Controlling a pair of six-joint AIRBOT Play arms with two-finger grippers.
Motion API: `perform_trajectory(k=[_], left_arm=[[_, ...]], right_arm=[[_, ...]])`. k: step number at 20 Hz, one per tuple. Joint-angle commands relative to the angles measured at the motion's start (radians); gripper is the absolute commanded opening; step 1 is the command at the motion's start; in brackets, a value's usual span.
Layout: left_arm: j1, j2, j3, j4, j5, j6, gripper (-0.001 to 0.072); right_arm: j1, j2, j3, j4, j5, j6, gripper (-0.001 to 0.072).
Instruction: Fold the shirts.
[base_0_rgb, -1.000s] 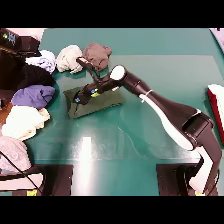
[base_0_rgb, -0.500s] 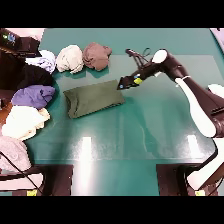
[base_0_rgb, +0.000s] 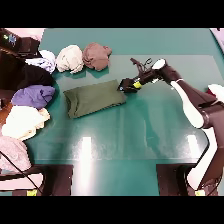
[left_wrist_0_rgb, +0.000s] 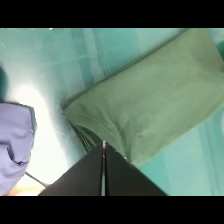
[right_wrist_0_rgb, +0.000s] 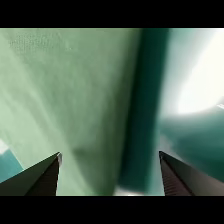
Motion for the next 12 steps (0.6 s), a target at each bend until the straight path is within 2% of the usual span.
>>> perform_trajectory(k=[1, 2, 3, 5, 6, 8, 12], left_arm=[[0.001, -0.001, 0.0, -0.002, -0.03, 0.0, 0.0022], [0.001, -0.001, 0.0, -0.002, -0.034, 0.0, 0.0022], [0.001, -0.001, 0.0, -0.002, -0.037, 0.0, 0.0023], [0.001, -0.001, 0.0, -0.002, -0.037, 0.0, 0.0022], [0.001, -0.001, 0.0, -0.002, -0.037, 0.0, 0.0023], [0.001, -0.001, 0.0, -0.002, -0.041, 0.0, 0.0023], [0.001, -0.001, 0.0, -0.002, -0.048, 0.0, 0.0022]], right_arm=[[0.052, -0.09, 0.1, 0.052, 0.033, 0.028, 0.0696], [0.068, -0.106, 0.114, 0.077, 0.036, 0.028, 0.0694], [0.083, -0.114, 0.117, 0.101, 0.032, 0.028, 0.0663], [0.102, -0.126, 0.118, 0.127, 0.03, 0.026, 0.0504], [0.111, -0.127, 0.118, 0.126, 0.027, 0.012, 0.0367], [0.113, -0.124, 0.123, 0.129, 0.035, -0.045, 0.0023], [0.049, -0.073, 0.176, 0.103, 0.124, -0.056, 0.0019]])
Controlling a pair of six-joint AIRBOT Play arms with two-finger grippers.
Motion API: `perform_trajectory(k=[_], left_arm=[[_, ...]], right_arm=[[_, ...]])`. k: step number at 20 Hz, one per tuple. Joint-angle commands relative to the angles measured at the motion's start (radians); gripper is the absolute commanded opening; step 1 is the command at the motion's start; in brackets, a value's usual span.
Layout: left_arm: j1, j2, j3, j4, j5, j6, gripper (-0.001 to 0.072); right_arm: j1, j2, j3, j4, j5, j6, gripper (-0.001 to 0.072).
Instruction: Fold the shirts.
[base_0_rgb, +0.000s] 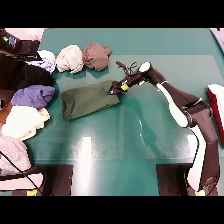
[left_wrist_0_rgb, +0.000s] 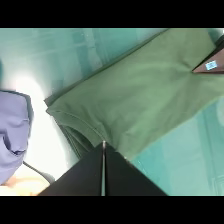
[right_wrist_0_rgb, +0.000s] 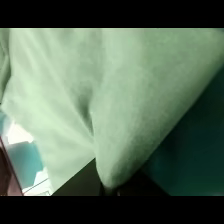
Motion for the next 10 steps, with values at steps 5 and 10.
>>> perform_trajectory(k=[5, 10], left_arm=[[0.001, 0.0, 0.0, 0.0, -0.016, 0.0, 0.0022], [0.0, 0.0, 0.0, -0.007, -0.016, -0.008, 0.0022]], right_arm=[[-0.281, 0.251, 0.014, -0.21, 0.181, -0.015, 0.0019], [-0.644, 0.488, -0.128, -0.346, 0.101, 0.024, 0.0019]])
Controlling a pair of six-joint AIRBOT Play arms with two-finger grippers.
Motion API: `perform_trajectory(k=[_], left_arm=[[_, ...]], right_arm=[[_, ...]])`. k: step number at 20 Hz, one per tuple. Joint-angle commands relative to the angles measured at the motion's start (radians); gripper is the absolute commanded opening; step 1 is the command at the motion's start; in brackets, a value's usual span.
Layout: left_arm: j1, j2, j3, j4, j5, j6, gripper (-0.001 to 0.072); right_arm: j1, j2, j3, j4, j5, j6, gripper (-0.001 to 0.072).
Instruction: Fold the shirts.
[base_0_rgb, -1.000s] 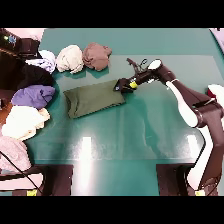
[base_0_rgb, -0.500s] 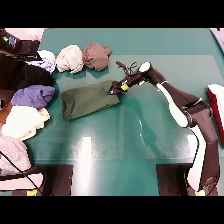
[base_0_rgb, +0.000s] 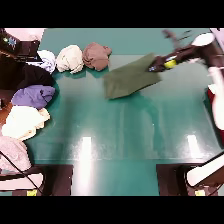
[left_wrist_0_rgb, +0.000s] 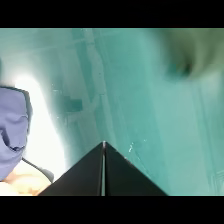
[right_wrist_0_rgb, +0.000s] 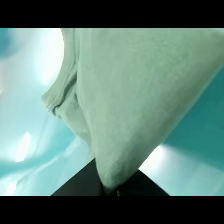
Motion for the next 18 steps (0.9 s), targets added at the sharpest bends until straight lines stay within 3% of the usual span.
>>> perform_trajectory(k=[1, 8, 13, 18], left_arm=[[0.0, 0.0, 0.0, -0.025, -0.002, -0.007, 0.0022], [-0.002, 0.0, 0.0, -0.188, -0.002, -0.01, 0.0022], [-0.002, 0.0, 0.0, -0.201, 0.003, -0.033, 0.0022], [-0.002, 0.0, 0.0, -0.201, 0.004, -0.032, 0.0022]], right_arm=[[-0.266, 0.156, -0.097, -0.105, -0.077, 0.02, 0.0018], [-0.644, 0.2, -0.121, -0.104, -0.219, 0.014, 0.0018], [-0.724, 0.2, -0.114, -0.011, -0.288, -0.009, 0.0018], [-0.731, 0.2, 0.043, 0.008, -0.28, -0.016, 0.0018]])
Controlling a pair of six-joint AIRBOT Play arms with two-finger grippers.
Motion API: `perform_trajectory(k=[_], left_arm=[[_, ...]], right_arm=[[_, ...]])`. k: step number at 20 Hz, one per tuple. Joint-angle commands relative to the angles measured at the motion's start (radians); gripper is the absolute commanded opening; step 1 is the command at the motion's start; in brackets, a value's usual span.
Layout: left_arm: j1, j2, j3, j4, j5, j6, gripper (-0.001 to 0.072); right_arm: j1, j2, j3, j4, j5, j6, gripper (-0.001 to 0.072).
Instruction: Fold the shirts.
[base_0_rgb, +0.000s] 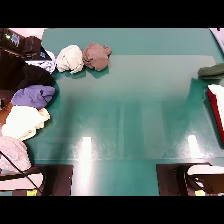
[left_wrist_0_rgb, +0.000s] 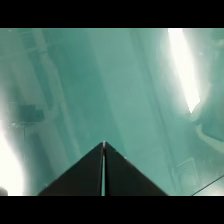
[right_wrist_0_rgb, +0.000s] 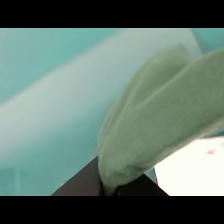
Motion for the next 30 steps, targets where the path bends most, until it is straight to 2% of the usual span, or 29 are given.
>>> perform_trajectory(k=[1, 3, 6, 11, 18, 20, 21, 22, 23, 28, 30], left_arm=[[0.0, 0.0, 0.0, -0.003, 0.001, -0.003, 0.0022], [0.0, 0.0, 0.0, -0.003, -0.002, -0.002, 0.0022], [0.0, 0.0, 0.0, -0.003, -0.005, 0.006, 0.0022], [0.0, 0.0, 0.0, -0.002, -0.004, 0.033, 0.0022], [0.0, 0.0, 0.0, -0.003, -0.004, 0.085, 0.0023], [0.0, 0.0, 0.0, -0.003, -0.004, 0.085, 0.0023], [0.0, 0.0, 0.0, -0.003, -0.004, 0.085, 0.0022], [0.0, 0.0, 0.0, -0.003, -0.004, 0.085, 0.0022], [0.0, 0.0, 0.0, -0.003, -0.005, 0.085, 0.0022], [0.0, 0.0, 0.0, -0.003, 0.002, 0.085, 0.0023], [0.0, 0.0, 0.0, -0.003, 0.034, 0.084, 0.0023]], right_arm=[[-0.013, 0.001, 0.121, 0.022, 0.002, -0.005, 0.0018], [-0.013, 0.001, 0.189, -0.006, 0.04, 0.011, 0.0018], [-0.013, 0.031, 0.212, -0.148, 0.093, 0.089, 0.0018], [-0.054, 0.162, 0.038, -0.331, 0.148, 0.144, 0.002], [-0.213, 0.308, -0.239, -0.546, 0.335, 0.27, 0.0023], [-0.256, 0.339, -0.312, -0.573, 0.367, 0.272, 0.0027], [-0.276, 0.354, -0.349, -0.573, 0.368, 0.271, 0.009], [-0.297, 0.367, -0.38, -0.574, 0.366, 0.27, 0.0308], [-0.322, 0.378, -0.407, -0.573, 0.366, 0.271, 0.0491], [-0.396, 0.446, -0.449, -0.548, 0.336, 0.332, 0.049], [-0.395, 0.48, -0.449, -0.396, 0.281, 0.333, 0.0488]])
